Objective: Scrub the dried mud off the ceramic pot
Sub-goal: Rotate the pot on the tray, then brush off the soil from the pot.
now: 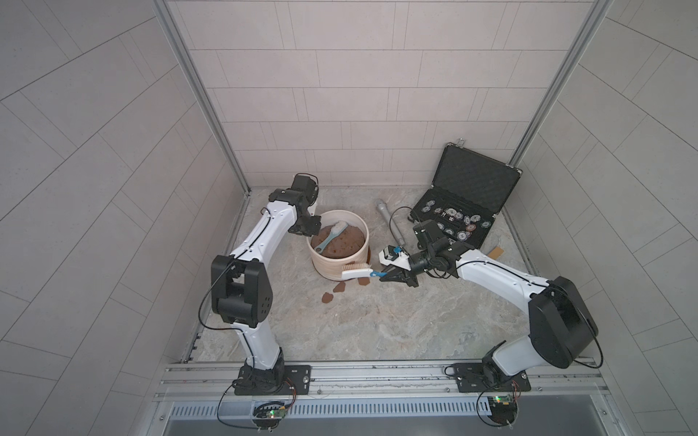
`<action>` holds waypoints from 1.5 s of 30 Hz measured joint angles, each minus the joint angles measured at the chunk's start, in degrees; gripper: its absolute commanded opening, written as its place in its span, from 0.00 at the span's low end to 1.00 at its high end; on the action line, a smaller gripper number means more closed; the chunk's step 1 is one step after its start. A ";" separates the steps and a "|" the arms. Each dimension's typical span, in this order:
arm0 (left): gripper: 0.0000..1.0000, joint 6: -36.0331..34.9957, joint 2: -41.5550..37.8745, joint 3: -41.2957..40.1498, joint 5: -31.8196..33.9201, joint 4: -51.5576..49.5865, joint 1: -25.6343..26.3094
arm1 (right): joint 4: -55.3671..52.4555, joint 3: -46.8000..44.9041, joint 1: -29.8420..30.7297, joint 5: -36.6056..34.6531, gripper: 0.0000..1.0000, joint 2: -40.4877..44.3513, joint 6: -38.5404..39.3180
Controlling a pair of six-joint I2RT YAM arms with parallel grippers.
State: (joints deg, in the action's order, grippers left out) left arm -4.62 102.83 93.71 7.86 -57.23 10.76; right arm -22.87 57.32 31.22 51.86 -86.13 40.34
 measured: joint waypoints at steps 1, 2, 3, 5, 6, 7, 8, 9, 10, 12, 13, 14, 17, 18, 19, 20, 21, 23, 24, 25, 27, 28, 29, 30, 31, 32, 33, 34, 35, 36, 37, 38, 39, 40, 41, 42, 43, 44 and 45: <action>0.00 -0.57 0.39 0.52 -0.17 -0.24 0.00 | -0.07 0.00 0.00 -0.02 0.00 0.00 0.13; 0.00 -1.27 0.83 1.11 -0.42 -0.37 0.00 | -0.13 -0.04 0.00 -0.17 0.00 0.02 0.22; 0.00 -2.27 1.53 2.05 -0.83 -0.66 0.00 | -0.20 -0.11 0.00 -0.35 0.00 0.09 0.37; 0.00 -4.70 3.23 4.26 -1.97 -1.05 0.00 | -0.35 -0.20 -0.11 -0.92 0.00 0.31 0.61; 0.00 -6.93 4.59 5.92 -3.02 -1.18 0.00 | -0.61 -0.22 -0.13 -1.42 0.00 0.46 0.83; 0.00 -8.52 5.53 7.15 -3.82 -1.27 0.00 | -0.85 -0.22 -0.31 -1.73 0.00 0.61 1.07; 0.00 -10.49 6.62 8.59 -4.72 -1.46 0.02 | -1.11 -0.22 -0.42 -1.99 0.00 0.74 1.25; 0.00 -12.31 7.69 10.01 -5.53 -1.68 0.04 | -1.53 -0.22 -0.57 -2.29 0.00 0.81 1.49; 0.00 -14.78 9.20 12.09 -6.29 -2.51 0.09 | -1.95 -0.22 -0.76 -2.60 0.00 0.83 1.75; 0.00 -19.50 12.31 16.74 -7.43 -4.57 0.07 | -2.86 -0.22 -1.03 -3.06 0.00 0.85 2.36; 0.00 -22.32 14.27 19.65 -7.89 -5.86 0.04 | -3.32 -0.22 -1.16 -3.21 0.00 0.85 2.62; 0.00 -24.72 16.00 22.43 -8.26 -7.17 0.02 | -3.69 -0.20 -1.25 -3.21 0.00 0.85 2.80; 0.04 -31.01 21.16 30.73 -9.60 -11.41 -0.15 | -4.92 0.59 -1.25 -2.75 0.00 0.61 3.08; 0.08 -32.44 22.47 32.94 -9.99 -12.66 -0.22 | -5.33 1.25 -1.18 -2.62 0.00 0.39 3.13; 0.13 -33.35 23.30 34.40 -10.43 -13.55 -0.28 | -5.44 1.95 -1.01 -2.58 0.00 0.13 3.10; 0.16 -33.99 23.76 35.19 -10.78 -14.05 -0.33 | -5.29 2.51 -0.85 -2.62 0.00 -0.04 2.93; 0.17 -34.49 23.80 35.32 -11.17 -14.16 -0.39 | -4.76 2.89 -0.63 -2.71 0.00 -0.13 2.62; 0.23 -34.84 23.78 35.28 -12.00 -14.21 -0.57 | -3.50 3.10 0.04 -2.82 0.00 -0.13 1.49; 0.27 -34.80 23.69 35.08 -12.81 -14.14 -0.70 | -2.99 3.23 0.52 -2.82 0.00 -0.20 0.42; 0.31 -34.60 23.52 34.80 -13.57 -14.08 -0.81 | -2.64 3.43 1.05 -2.82 0.00 -0.33 -0.57; 0.37 -33.94 22.91 34.14 -15.17 -13.99 -1.09 | -1.90 3.98 2.21 -3.06 0.00 -0.61 -2.40; 0.40 -33.51 22.62 33.92 -15.80 -14.01 -1.27 | -1.51 4.26 2.78 -3.26 0.00 -0.81 -3.45; 0.46 -32.87 22.14 33.66 -16.68 -14.08 -1.44 | -1.01 4.52 3.21 -3.63 0.00 -1.05 -4.59; 0.51 -32.24 21.57 33.38 -17.42 -14.21 -1.64 | -0.44 4.81 3.72 -4.13 0.00 -1.38 -5.84; 0.54 -31.65 20.90 33.03 -18.18 -14.34 -1.88 | -0.07 5.14 4.13 -4.66 0.00 -1.79 -6.99; 0.54 -30.86 20.02 32.50 -19.04 -14.40 -2.23 | 0.20 5.60 4.55 -5.31 0.00 -2.32 -8.07; 0.54 -30.21 18.97 31.91 -19.65 -14.38 -2.60 | 0.28 6.23 4.98 -6.05 0.00 -2.99 -8.96; 0.55 -29.55 17.97 31.30 -20.31 -14.34 -2.93 | 0.35 6.84 5.40 -6.71 0.00 -3.67 -9.60; 0.57 -28.65 16.74 30.45 -21.20 -14.34 -3.30 | 0.55 7.43 5.75 -7.37 0.00 -4.42 -10.19; 0.58 -27.63 15.39 29.31 -22.18 -14.40 -3.65 | 0.68 7.89 5.99 -7.80 0.00 -5.14 -10.80; 0.59 -26.73 14.14 28.15 -23.10 -14.45 -3.91 | 0.98 8.33 6.23 -8.20 0.00 -5.95 -11.43; 0.61 -25.81 12.81 26.75 -23.93 -14.34 -4.17 | 1.29 8.68 6.36 -8.50 0.00 -6.75 -12.15; 0.63 -24.76 11.37 25.00 -24.81 -14.12 -4.44 | 1.66 9.07 6.54 -8.90 0.00 -7.65 -13.00; 0.69 -23.30 9.38 22.25 -25.79 -13.57 -4.72 | 1.90 9.62 6.67 -9.29 0.00 -8.70 -13.97; 0.80 -22.16 8.02 20.13 -26.45 -12.92 -4.90 | 2.03 10.21 6.67 -9.49 0.00 -9.62 -14.67; 0.85 -20.98 6.56 17.64 -27.17 -12.11 -5.05 | 2.23 10.82 6.67 -9.68 0.00 -10.45 -15.37; 0.86 -19.85 5.29 15.23 -27.82 -10.99 -5.25 | 2.19 11.54 6.64 -9.40 0.00 -11.34 -15.87; 0.87 -18.82 4.04 12.76 -28.28 -9.99 -5.40 | 2.08 12.20 6.71 -9.07 0.00 -12.17 -16.37; 0.90 -17.90 3.06 10.75 -28.63 -9.05 -5.44 | 1.88 12.74 6.82 -8.72 0.00 -12.76 -16.92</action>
State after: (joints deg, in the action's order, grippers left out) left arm -22.52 105.89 104.47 -20.78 -66.28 5.32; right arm -20.99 70.06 38.04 43.13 -98.89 23.42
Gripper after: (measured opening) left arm 0.862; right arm 0.153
